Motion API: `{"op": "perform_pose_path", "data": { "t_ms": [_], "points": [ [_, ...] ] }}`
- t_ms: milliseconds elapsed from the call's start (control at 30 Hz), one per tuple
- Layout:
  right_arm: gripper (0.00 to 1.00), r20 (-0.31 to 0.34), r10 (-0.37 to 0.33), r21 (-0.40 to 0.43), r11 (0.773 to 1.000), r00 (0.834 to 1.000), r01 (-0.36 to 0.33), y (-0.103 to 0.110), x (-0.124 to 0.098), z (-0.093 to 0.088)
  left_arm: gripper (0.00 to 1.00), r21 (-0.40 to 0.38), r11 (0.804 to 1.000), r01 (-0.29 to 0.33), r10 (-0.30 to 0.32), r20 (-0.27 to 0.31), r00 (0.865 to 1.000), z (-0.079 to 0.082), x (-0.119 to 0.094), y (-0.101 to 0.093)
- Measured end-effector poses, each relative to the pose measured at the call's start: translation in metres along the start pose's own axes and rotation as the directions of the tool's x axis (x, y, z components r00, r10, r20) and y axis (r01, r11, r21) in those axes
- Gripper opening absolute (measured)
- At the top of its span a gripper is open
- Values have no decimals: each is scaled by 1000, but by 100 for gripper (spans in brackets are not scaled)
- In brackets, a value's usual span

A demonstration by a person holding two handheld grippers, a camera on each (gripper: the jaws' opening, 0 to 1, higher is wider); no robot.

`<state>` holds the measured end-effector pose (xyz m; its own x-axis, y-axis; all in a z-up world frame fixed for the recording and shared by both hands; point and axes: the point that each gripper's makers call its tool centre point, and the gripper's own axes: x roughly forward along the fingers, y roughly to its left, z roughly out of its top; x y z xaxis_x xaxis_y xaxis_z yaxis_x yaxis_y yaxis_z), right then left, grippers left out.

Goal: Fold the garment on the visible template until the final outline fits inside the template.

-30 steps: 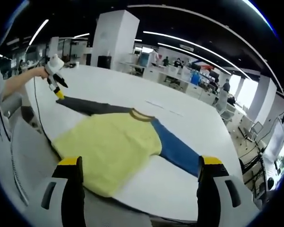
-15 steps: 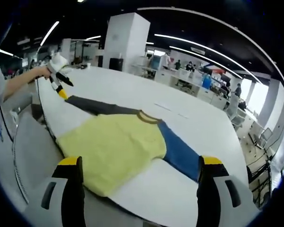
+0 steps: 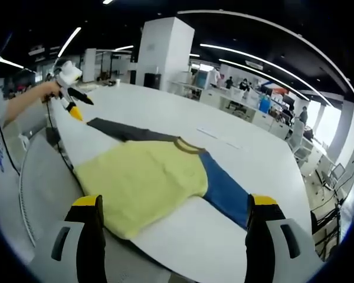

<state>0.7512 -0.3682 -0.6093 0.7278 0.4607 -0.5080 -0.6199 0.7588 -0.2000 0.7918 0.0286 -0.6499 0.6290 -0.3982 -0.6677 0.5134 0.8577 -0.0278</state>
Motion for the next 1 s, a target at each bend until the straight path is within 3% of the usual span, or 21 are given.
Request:
{"op": "perform_pose_path", "data": {
  "t_ms": [200, 500, 733, 1000],
  "points": [
    [100, 2, 14, -14, 1000, 1000, -14, 4, 2, 2, 100, -7, 999, 36, -36, 41, 999, 4, -5, -24],
    [100, -7, 38, 1, 999, 999, -38, 7, 0, -7, 100, 3, 993, 121, -120, 117, 986, 18, -5, -68],
    [100, 8, 36, -2, 999, 999, -36, 3, 0, -5, 100, 22, 989, 144, -146, 117, 982, 26, 3, -81],
    [100, 24, 61, 5, 998, 998, -61, 0, 5, -2, 100, 19, 980, 199, -199, 148, 969, 39, 9, -96]
  ]
}}
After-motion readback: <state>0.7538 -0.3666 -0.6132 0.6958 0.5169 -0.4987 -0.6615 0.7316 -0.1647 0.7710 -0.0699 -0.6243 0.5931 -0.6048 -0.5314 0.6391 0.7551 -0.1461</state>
